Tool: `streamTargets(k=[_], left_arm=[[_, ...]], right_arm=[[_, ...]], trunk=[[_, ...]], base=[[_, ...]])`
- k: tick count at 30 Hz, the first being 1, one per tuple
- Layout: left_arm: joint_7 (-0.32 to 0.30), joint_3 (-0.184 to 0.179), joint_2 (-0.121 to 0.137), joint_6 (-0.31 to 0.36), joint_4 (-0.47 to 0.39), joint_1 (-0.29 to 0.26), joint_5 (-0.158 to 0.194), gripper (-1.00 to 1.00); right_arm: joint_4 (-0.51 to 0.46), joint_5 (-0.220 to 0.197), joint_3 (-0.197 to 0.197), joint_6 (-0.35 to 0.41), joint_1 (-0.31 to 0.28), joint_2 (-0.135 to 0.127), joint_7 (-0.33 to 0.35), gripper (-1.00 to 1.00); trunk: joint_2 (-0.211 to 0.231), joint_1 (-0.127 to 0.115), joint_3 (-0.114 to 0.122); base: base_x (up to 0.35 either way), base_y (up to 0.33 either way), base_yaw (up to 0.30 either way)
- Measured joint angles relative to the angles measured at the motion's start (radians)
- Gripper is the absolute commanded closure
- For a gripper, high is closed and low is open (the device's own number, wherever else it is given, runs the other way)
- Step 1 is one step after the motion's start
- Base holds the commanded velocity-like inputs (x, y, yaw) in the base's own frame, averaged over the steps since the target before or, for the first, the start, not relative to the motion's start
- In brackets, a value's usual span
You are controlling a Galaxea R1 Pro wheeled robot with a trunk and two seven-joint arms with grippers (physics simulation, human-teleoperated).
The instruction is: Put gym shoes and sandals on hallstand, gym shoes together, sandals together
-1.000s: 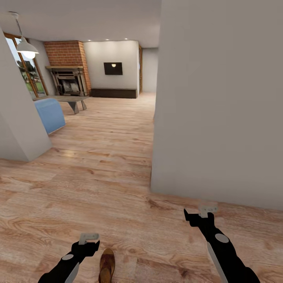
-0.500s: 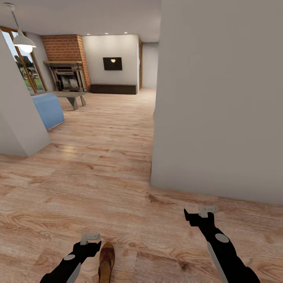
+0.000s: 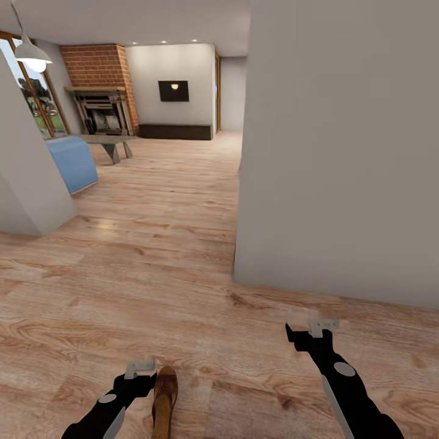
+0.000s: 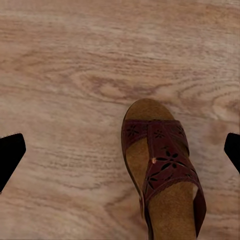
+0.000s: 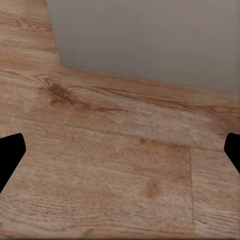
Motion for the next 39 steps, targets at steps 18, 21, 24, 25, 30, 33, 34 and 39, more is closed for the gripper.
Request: streamTargets(k=[18, 21, 24, 25, 30, 33, 34, 39], left_arm=[[0.0, 0.0, 0.0, 0.0, -0.002, -0.001, 0.0, -1.0], [0.0, 0.0, 0.0, 0.0, -0.002, 0.0, 0.0, -1.0], [-0.003, 0.0, 0.0, -0.001, 0.002, 0.0, 0.0, -1.0], [-0.004, 0.0, 0.0, -0.001, 0.003, 0.0, 0.0, -1.0], [-0.012, -0.002, -0.003, -0.012, 0.005, 0.003, 0.0, -1.0], [-0.013, -0.002, -0.006, -0.014, 0.006, 0.004, -0.001, -1.0], [-0.014, -0.003, -0.009, -0.017, 0.006, 0.005, -0.001, -1.0], [-0.016, -0.005, -0.016, -0.026, 0.007, 0.007, -0.001, -1.0]], right_arm=[[-0.001, 0.0, -0.001, 0.005, 0.0, 0.001, 0.0, -1.0], [-0.001, 0.0, -0.001, 0.005, 0.0, 0.001, 0.0, -1.0], [-0.001, 0.0, -0.001, 0.005, 0.0, 0.001, 0.0, -1.0], [-0.001, 0.0, -0.001, 0.005, 0.0, 0.001, 0.0, -1.0], [-0.001, 0.0, -0.001, 0.005, 0.0, 0.001, 0.0, -1.0], [-0.001, 0.0, -0.001, 0.005, 0.0, 0.001, 0.0, -1.0], [-0.001, 0.0, -0.001, 0.005, 0.0, 0.001, 0.0, -1.0], [-0.002, 0.0, -0.001, 0.005, 0.0, 0.002, 0.0, -1.0]], trunk=[[-0.045, 0.029, -0.094], [-0.046, 0.03, -0.11], [-0.046, 0.031, -0.127], [-0.047, 0.032, -0.132], [-0.047, 0.032, -0.144], [-0.047, 0.032, -0.149], [-0.047, 0.032, -0.15], [-0.047, 0.032, -0.152]], base=[[0.0, 0.0, 0.0], [0.0, 0.0, 0.0], [0.0, 0.0, 0.0], [0.0, 0.0, 0.0], [0.0, 0.0, 0.0], [0.0, 0.0, 0.0], [0.0, 0.0, 0.0], [0.0, 0.0, 0.0]])
